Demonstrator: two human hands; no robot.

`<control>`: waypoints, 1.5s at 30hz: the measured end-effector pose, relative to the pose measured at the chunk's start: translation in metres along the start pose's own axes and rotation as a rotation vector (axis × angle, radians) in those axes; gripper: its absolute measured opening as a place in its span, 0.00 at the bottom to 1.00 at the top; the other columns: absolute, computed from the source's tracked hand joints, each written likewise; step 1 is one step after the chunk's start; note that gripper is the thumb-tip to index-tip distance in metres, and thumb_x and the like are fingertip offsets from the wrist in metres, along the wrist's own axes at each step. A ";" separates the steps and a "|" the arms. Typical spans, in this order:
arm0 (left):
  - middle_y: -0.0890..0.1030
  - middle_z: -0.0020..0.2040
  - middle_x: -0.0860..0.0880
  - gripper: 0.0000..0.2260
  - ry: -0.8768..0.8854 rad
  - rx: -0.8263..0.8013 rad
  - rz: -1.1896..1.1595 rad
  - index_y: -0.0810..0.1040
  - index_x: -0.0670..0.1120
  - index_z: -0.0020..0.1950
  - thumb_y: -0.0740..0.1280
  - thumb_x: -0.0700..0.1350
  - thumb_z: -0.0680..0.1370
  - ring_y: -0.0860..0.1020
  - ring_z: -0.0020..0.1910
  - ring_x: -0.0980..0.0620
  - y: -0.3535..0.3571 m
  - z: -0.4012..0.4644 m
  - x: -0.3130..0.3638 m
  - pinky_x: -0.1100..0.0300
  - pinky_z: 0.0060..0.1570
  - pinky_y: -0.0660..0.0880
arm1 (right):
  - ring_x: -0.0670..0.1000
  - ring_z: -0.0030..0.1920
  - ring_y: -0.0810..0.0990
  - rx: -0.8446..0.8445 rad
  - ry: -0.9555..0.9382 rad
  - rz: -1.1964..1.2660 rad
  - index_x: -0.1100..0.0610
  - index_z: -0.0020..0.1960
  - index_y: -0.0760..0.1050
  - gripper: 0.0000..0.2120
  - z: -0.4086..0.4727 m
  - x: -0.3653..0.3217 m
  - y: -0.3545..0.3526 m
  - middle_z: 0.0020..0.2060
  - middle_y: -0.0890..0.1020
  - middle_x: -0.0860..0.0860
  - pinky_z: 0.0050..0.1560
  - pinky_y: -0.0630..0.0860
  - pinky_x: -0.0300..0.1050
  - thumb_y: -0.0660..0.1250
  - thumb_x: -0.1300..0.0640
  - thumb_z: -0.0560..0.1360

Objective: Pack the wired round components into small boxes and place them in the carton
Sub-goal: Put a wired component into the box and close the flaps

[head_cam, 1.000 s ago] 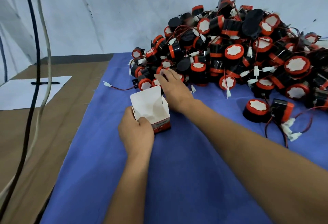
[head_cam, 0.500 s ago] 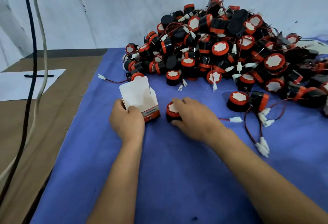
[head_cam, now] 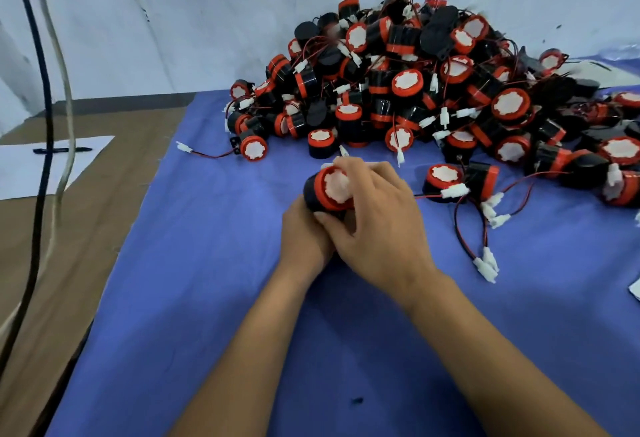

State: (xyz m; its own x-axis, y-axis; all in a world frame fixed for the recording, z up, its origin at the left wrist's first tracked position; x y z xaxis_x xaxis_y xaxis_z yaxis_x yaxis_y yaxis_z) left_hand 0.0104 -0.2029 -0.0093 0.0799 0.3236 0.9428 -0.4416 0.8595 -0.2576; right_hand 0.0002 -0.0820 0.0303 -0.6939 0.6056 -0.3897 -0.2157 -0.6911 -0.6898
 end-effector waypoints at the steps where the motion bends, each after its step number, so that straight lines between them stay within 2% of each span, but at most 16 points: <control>1: 0.86 0.52 0.48 0.12 -0.038 -0.002 -0.026 0.82 0.45 0.58 0.66 0.33 0.78 0.84 0.53 0.47 -0.001 0.001 0.002 0.48 0.55 0.82 | 0.54 0.61 0.73 -0.003 0.038 -0.053 0.52 0.66 0.72 0.26 0.000 0.003 -0.002 0.55 0.82 0.47 0.55 0.73 0.53 0.75 0.50 0.70; 4: 0.86 0.49 0.41 0.10 -0.114 -0.004 -0.095 0.82 0.42 0.52 0.62 0.35 0.82 0.83 0.52 0.35 -0.002 0.004 0.004 0.37 0.53 0.81 | 0.56 0.60 0.70 -0.021 0.129 -0.157 0.50 0.63 0.74 0.24 -0.003 0.014 -0.007 0.55 0.80 0.48 0.56 0.70 0.53 0.74 0.51 0.69; 6: 0.85 0.49 0.39 0.10 -0.108 -0.015 -0.146 0.83 0.42 0.52 0.62 0.34 0.80 0.83 0.50 0.38 -0.002 0.003 0.007 0.38 0.52 0.82 | 0.58 0.63 0.68 -0.073 0.138 -0.188 0.50 0.66 0.75 0.25 -0.004 0.018 -0.010 0.58 0.76 0.51 0.60 0.69 0.55 0.73 0.49 0.70; 10: 0.86 0.51 0.41 0.14 -0.141 -0.103 -0.328 0.83 0.41 0.56 0.59 0.37 0.78 0.83 0.48 0.48 -0.007 0.002 0.010 0.54 0.44 0.81 | 0.58 0.65 0.64 -0.153 0.132 -0.234 0.47 0.70 0.74 0.24 -0.005 0.022 -0.015 0.63 0.70 0.53 0.62 0.67 0.56 0.65 0.47 0.73; 12: 0.86 0.52 0.44 0.13 -0.152 -0.105 -0.349 0.82 0.42 0.58 0.59 0.38 0.80 0.83 0.49 0.49 -0.004 0.001 0.012 0.53 0.46 0.81 | 0.57 0.65 0.63 -0.195 0.126 -0.278 0.44 0.67 0.76 0.22 -0.008 0.019 -0.013 0.66 0.68 0.52 0.61 0.64 0.54 0.59 0.47 0.75; 15: 0.86 0.53 0.48 0.07 -0.119 -0.019 -0.164 0.80 0.47 0.59 0.64 0.41 0.83 0.84 0.54 0.47 0.004 0.000 0.009 0.43 0.55 0.82 | 0.55 0.65 0.64 -0.212 0.118 -0.284 0.46 0.63 0.78 0.21 -0.010 0.015 -0.009 0.67 0.67 0.51 0.61 0.63 0.51 0.54 0.48 0.75; 17: 0.85 0.52 0.48 0.07 -0.109 0.007 -0.112 0.79 0.47 0.57 0.66 0.39 0.82 0.83 0.54 0.45 0.006 0.000 0.007 0.39 0.56 0.81 | 0.55 0.62 0.69 -0.115 0.153 -0.238 0.50 0.62 0.79 0.19 -0.007 0.019 -0.014 0.63 0.71 0.52 0.61 0.66 0.52 0.56 0.48 0.77; 21: 0.85 0.50 0.51 0.07 -0.079 0.042 -0.073 0.80 0.48 0.55 0.69 0.38 0.80 0.83 0.51 0.51 0.004 0.000 0.006 0.47 0.54 0.82 | 0.56 0.51 0.78 -0.003 0.321 -0.373 0.52 0.59 0.79 0.16 0.002 0.038 -0.035 0.48 0.81 0.51 0.57 0.69 0.54 0.61 0.43 0.81; 24: 0.85 0.49 0.52 0.06 -0.040 0.024 -0.040 0.80 0.47 0.55 0.71 0.39 0.79 0.83 0.50 0.52 0.006 -0.001 0.007 0.51 0.52 0.82 | 0.57 0.44 0.81 -0.009 0.460 -0.300 0.53 0.55 0.80 0.14 0.003 0.035 -0.045 0.38 0.83 0.50 0.45 0.75 0.51 0.66 0.44 0.80; 27: 0.85 0.46 0.52 0.05 -0.033 0.014 -0.035 0.80 0.47 0.53 0.73 0.40 0.78 0.83 0.46 0.54 0.008 0.000 0.007 0.55 0.46 0.80 | 0.57 0.39 0.79 0.040 0.363 -0.292 0.52 0.56 0.75 0.08 0.002 0.009 -0.040 0.36 0.82 0.50 0.35 0.69 0.48 0.66 0.50 0.80; 29: 0.85 0.42 0.52 0.04 -0.033 0.033 -0.007 0.80 0.47 0.49 0.74 0.41 0.77 0.81 0.40 0.56 0.009 0.000 0.007 0.58 0.40 0.78 | 0.56 0.38 0.76 -0.040 0.287 -0.305 0.52 0.52 0.74 0.02 0.001 -0.007 -0.030 0.38 0.81 0.50 0.33 0.64 0.48 0.63 0.56 0.80; 32: 0.84 0.42 0.48 0.06 -0.051 0.029 0.017 0.78 0.44 0.47 0.75 0.41 0.76 0.81 0.41 0.47 0.012 0.000 0.008 0.48 0.41 0.80 | 0.53 0.36 0.68 -0.239 0.278 -0.361 0.52 0.44 0.66 0.06 -0.003 -0.014 -0.018 0.38 0.72 0.48 0.29 0.54 0.46 0.60 0.61 0.78; 35: 0.86 0.45 0.48 0.05 -0.068 -0.022 0.005 0.80 0.44 0.51 0.74 0.40 0.77 0.83 0.48 0.41 0.011 -0.002 0.011 0.41 0.48 0.81 | 0.52 0.34 0.64 -0.320 0.274 -0.450 0.52 0.40 0.65 0.09 -0.004 -0.015 -0.019 0.34 0.63 0.48 0.28 0.52 0.45 0.60 0.61 0.77; 37: 0.86 0.46 0.49 0.05 -0.068 -0.074 -0.016 0.81 0.45 0.53 0.72 0.38 0.79 0.84 0.48 0.45 0.009 -0.003 0.012 0.45 0.47 0.82 | 0.53 0.34 0.65 -0.337 0.273 -0.475 0.51 0.40 0.65 0.09 -0.003 -0.018 -0.021 0.34 0.65 0.48 0.28 0.53 0.45 0.60 0.61 0.77; 41: 0.83 0.37 0.53 0.11 -0.118 -0.160 -0.145 0.82 0.42 0.53 0.63 0.31 0.78 0.77 0.32 0.57 0.004 -0.004 0.016 0.63 0.30 0.74 | 0.53 0.36 0.67 -0.366 0.277 -0.441 0.49 0.47 0.73 0.06 -0.005 -0.019 -0.024 0.46 0.76 0.47 0.30 0.56 0.44 0.60 0.59 0.78; 45: 0.86 0.45 0.45 0.07 -0.110 -0.114 -0.126 0.80 0.43 0.54 0.67 0.34 0.79 0.80 0.38 0.56 0.011 -0.004 0.016 0.61 0.34 0.77 | 0.50 0.31 0.64 -0.370 0.210 -0.351 0.51 0.49 0.66 0.06 -0.005 -0.010 -0.024 0.44 0.75 0.49 0.28 0.54 0.43 0.60 0.61 0.78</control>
State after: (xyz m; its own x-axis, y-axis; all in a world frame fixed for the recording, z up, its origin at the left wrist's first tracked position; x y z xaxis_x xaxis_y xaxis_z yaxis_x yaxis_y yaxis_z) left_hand 0.0105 -0.1869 0.0016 0.0275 0.1705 0.9850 -0.3294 0.9318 -0.1521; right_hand 0.0157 -0.0700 0.0477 -0.4634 0.8666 -0.1851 -0.1268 -0.2716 -0.9540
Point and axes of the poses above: each hand's wrist, its own z-axis towards the middle knuckle, its own y-axis out of the palm, x = y × z, the point moved 1 cm from there along z, towards the middle knuckle
